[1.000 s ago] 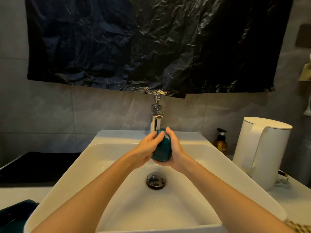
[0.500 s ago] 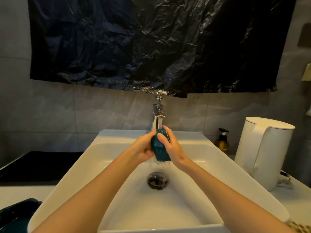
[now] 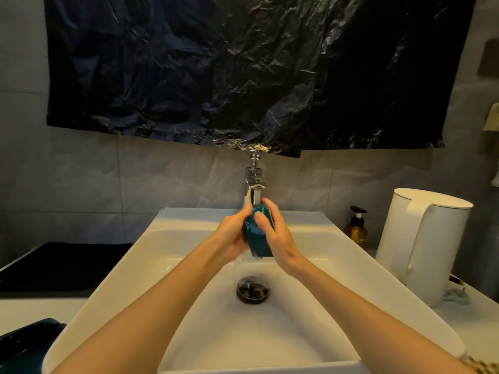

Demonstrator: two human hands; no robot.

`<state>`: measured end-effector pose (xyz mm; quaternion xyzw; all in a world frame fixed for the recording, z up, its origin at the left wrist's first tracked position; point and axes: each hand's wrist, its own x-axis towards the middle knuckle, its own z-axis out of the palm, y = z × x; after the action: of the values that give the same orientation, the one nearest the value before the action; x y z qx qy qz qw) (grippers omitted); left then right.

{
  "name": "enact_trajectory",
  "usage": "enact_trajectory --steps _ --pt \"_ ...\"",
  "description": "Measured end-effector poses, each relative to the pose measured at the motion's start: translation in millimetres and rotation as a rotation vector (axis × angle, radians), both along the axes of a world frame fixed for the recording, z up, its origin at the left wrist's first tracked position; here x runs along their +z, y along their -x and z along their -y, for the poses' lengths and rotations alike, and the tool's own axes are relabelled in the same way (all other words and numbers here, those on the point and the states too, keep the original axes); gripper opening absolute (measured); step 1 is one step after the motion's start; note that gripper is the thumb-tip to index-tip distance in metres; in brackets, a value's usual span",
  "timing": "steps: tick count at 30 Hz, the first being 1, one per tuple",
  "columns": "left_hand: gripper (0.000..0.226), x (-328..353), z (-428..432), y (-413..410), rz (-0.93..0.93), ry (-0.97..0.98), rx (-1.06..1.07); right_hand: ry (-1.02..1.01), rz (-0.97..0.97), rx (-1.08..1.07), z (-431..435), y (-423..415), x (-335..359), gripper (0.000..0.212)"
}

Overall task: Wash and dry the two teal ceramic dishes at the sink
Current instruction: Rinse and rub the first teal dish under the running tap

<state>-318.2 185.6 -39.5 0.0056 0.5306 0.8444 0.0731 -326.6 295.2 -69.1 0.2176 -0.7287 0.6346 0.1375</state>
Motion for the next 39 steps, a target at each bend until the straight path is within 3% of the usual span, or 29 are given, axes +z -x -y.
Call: enact_trajectory --steps 2,5,10,16,21,26,30,32,37,39 --pt "0.037 -1 7 3 0.052 -0.057 0.010 -0.122 -0.078 0.003 3 -1 -4 0.042" --pt "0.044 -3 6 9 0.062 0.028 0.125 -0.106 -0.029 0.059 12 -3 -3 0.043" --pt "0.042 -4 7 12 0.137 0.128 0.235 -0.138 0.142 0.124 17 -5 3 0.045" --pt "0.053 -2 14 10 0.227 0.097 0.103 -0.127 0.449 0.398 -7 -10 14 0.063" --pt "0.039 -2 4 5 0.119 0.076 0.146 -0.056 0.468 0.142 5 -17 18 0.045" --pt "0.058 -10 -9 6 0.063 0.302 0.267 0.128 0.801 0.074 15 -20 22 0.055" --pt "0.045 -5 -1 6 0.092 0.222 0.301 0.040 0.629 0.201 1 -14 19 0.044" --pt "0.043 -2 7 6 0.114 0.202 0.280 0.057 0.595 0.265 -3 -12 18 0.049" --pt "0.040 -5 2 3 0.026 0.265 0.220 0.137 0.688 0.131 14 -13 18 0.037" --pt "0.043 -4 -1 3 0.012 0.282 0.207 0.146 0.761 0.077 16 -12 20 0.045"
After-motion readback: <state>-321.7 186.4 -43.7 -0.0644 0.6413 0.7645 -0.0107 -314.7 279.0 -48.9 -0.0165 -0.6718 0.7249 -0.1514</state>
